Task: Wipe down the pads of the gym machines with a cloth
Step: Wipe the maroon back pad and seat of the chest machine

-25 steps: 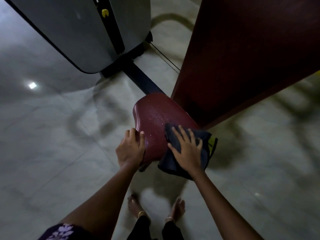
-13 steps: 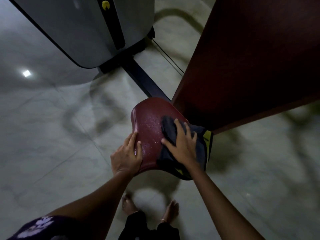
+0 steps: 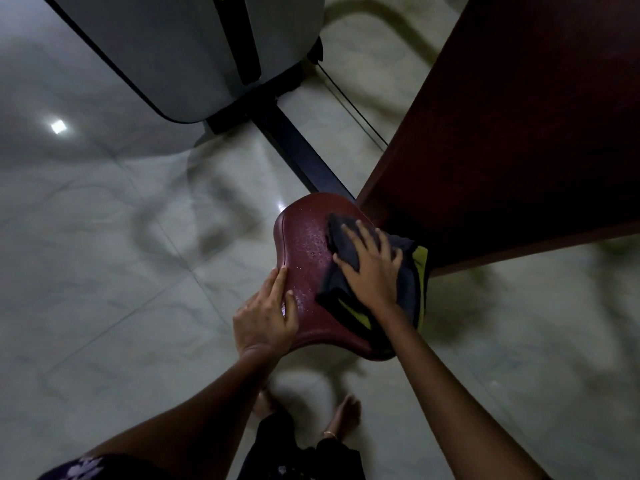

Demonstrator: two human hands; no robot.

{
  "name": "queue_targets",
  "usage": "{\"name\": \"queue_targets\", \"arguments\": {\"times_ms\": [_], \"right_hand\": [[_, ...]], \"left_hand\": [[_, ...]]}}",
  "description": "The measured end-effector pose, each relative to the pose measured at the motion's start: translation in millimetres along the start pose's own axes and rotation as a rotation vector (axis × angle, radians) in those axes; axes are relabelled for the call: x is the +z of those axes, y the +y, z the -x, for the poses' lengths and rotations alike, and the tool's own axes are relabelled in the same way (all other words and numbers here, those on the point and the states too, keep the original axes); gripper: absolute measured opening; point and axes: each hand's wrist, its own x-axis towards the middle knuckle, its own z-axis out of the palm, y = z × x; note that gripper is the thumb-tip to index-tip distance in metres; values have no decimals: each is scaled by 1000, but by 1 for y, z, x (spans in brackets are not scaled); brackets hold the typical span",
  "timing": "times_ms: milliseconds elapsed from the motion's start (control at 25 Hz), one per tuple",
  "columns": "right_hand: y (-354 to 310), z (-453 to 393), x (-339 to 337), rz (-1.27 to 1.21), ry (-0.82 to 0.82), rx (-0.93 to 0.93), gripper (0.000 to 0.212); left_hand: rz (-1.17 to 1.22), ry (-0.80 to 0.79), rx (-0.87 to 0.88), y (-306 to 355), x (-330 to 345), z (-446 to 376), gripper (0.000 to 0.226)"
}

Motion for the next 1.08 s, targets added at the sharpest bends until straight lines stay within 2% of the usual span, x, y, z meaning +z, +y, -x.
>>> {"name": "queue_targets", "arguments": {"times_ms": [80, 160, 280, 360, 400, 480, 560, 640, 680, 800, 880, 960, 1080], "right_hand": [[12, 20, 1, 14, 37, -175, 59], [30, 11, -5, -2, 5, -217, 59], [22, -40, -13, -112, -75, 4, 59], [-4, -68, -12, -102, -117, 121, 59], [-18, -72, -11, -62, -126, 97, 59], [-33, -62, -5, 11, -117, -81, 60], [-24, -41, -3, 23, -93, -276, 62], [-2, -36, -7, -30, -78, -342, 61], [4, -47, -9, -65, -80, -306, 60], [-13, -93, -13, -176, -125, -46, 54], [-44, -109, -11, -104, -158, -16, 50], [-65, -104, -8, -30, -192, -184, 47], [-58, -68, -4, 36, -183, -450, 47]], "left_hand": [[2, -1, 0, 0, 0, -1, 50], [3, 0, 8, 0, 0, -2, 50], [17, -1, 14, -1, 1, -2, 51], [10, 7, 23, -2, 2, 0, 51], [8, 8, 25, -3, 2, 0, 50], [15, 3, 23, -3, 2, -1, 51], [24, -1, 18, -4, 3, -2, 51], [25, -10, 19, -3, 2, -1, 51], [17, -10, 21, -3, 2, -2, 51], [27, -17, 22, -4, 1, -3, 52], [19, -19, 29, -4, 0, -3, 52], [13, -25, 31, -4, -1, -3, 52], [25, -23, 32, -3, -2, -4, 52]]}}
